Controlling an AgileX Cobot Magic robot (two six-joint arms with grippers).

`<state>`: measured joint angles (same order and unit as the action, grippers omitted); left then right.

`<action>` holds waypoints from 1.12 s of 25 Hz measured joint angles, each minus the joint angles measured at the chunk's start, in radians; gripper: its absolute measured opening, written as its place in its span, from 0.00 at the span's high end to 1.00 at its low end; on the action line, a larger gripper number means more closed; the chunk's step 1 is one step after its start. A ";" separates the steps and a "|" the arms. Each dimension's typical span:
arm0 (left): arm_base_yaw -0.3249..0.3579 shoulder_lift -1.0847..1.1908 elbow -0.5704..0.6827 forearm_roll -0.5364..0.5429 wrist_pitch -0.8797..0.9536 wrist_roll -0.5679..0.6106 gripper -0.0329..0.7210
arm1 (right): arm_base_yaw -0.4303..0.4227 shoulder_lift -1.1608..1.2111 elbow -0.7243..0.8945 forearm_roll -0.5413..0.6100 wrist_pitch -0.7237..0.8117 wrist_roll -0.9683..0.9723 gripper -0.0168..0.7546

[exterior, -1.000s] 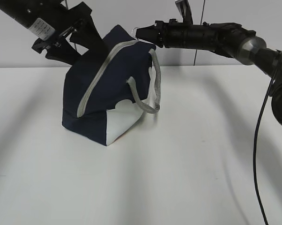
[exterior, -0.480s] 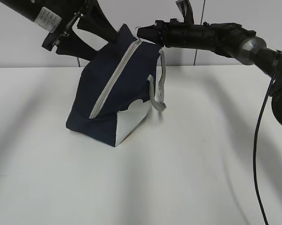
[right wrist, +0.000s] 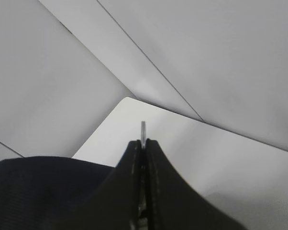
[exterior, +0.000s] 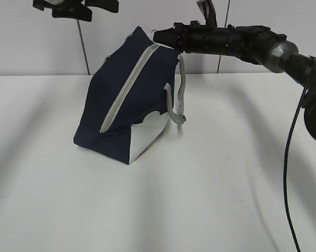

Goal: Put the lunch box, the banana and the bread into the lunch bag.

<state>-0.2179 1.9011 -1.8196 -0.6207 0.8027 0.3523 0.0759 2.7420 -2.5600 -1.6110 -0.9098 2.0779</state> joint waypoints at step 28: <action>-0.065 0.293 -0.267 -0.038 -0.010 0.028 0.52 | 0.000 0.000 0.000 -0.037 0.000 0.000 1.00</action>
<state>-0.2834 2.1944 -2.0865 -0.6586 0.7926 0.3800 0.0759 2.7420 -2.5600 -1.6484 -0.9098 2.0779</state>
